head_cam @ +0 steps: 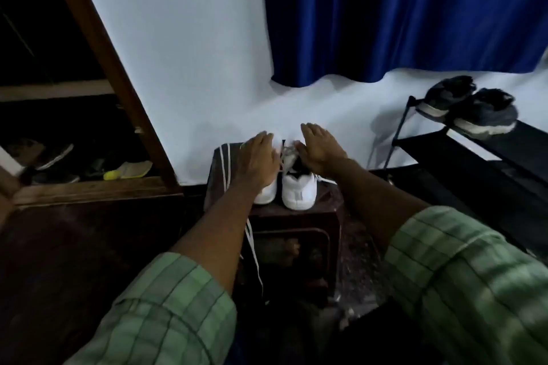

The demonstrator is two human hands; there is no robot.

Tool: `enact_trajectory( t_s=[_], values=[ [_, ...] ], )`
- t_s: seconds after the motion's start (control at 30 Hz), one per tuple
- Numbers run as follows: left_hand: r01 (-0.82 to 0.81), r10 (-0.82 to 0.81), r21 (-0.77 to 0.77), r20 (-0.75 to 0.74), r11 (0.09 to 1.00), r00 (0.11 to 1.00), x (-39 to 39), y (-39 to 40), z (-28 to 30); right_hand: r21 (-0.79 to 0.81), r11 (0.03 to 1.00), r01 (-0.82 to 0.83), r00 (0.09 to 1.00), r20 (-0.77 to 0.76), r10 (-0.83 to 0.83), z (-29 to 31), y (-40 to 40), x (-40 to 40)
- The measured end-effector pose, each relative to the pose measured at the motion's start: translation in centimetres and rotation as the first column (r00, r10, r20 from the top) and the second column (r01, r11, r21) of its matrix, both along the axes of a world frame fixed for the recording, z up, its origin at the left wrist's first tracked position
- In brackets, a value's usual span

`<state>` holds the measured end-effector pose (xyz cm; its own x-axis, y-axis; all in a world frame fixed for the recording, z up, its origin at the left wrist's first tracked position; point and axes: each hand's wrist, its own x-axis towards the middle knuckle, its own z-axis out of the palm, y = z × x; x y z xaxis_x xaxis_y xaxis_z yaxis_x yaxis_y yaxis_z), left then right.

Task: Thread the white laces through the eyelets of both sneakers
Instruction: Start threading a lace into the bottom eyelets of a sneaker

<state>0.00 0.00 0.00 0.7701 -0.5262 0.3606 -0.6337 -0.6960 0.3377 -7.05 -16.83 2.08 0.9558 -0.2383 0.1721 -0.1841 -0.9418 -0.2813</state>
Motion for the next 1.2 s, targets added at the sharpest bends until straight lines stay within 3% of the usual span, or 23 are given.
enact_trajectory(
  t_s=[0.1, 0.33, 0.6, 0.83, 0.93, 1.2],
  values=[
    [0.091, -0.094, 0.082, 0.033, 0.993, 0.995, -3.6, 2.0, 1.0, 0.003, 0.999, -0.034, 0.999, 0.039, 0.033, 0.6, 1.5, -3.3],
    [0.089, -0.104, 0.15, 0.096, 0.985, 0.99, -5.9, 3.4, 3.4, 0.11, 0.991, 0.081, 0.995, 0.049, -0.087, 0.2, 2.6, -6.6],
    [0.096, -0.097, 0.016, 0.068, 0.995, 0.993, -2.0, -1.1, 1.8, 0.351, 0.93, 0.112, 0.95, 0.238, -0.204, -3.1, 0.6, -3.0],
    [0.178, -0.179, -0.058, -0.014, 0.982, 0.984, 0.8, -5.2, -0.8, 0.368, 0.928, 0.056, 0.928, 0.324, -0.184, -5.7, -0.9, -1.1],
    [0.19, -0.185, -0.122, 0.048, 0.974, 0.982, 1.2, -5.7, -1.7, 0.332, 0.943, 0.038, 0.916, 0.366, -0.166, -5.9, -2.1, -1.2],
    [0.245, -0.237, -0.311, 0.064, 0.918, 0.969, 1.0, -5.2, -2.8, 0.44, 0.89, -0.123, 0.859, 0.496, -0.127, -6.1, -3.4, -2.7]
  ],
)
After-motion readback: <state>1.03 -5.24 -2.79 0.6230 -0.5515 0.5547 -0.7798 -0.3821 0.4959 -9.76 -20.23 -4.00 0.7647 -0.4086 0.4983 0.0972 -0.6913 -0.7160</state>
